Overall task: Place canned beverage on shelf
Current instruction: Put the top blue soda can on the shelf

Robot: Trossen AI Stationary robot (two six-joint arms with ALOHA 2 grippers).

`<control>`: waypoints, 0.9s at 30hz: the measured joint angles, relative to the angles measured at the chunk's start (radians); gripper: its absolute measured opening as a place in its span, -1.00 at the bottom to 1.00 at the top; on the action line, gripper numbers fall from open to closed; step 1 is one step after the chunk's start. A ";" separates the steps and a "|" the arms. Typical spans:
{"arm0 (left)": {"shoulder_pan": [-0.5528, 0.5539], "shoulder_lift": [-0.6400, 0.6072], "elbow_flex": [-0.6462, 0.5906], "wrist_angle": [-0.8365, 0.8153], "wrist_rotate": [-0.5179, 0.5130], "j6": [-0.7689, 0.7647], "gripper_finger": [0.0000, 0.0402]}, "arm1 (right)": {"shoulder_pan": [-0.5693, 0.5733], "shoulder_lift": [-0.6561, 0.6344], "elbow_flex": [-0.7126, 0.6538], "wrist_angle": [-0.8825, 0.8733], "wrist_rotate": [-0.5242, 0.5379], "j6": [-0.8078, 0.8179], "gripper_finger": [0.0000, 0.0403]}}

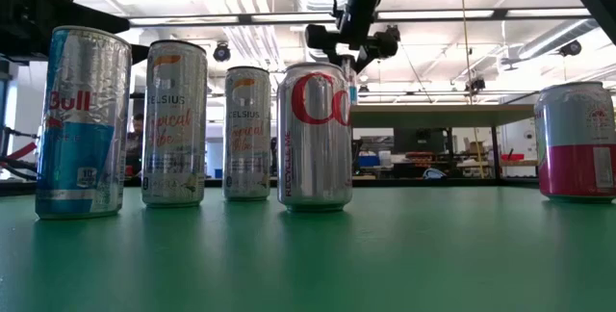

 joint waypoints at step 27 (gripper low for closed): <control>0.000 0.000 0.000 0.000 0.000 0.000 0.80 | 0.036 -0.015 -0.009 -0.095 -0.006 0.012 0.69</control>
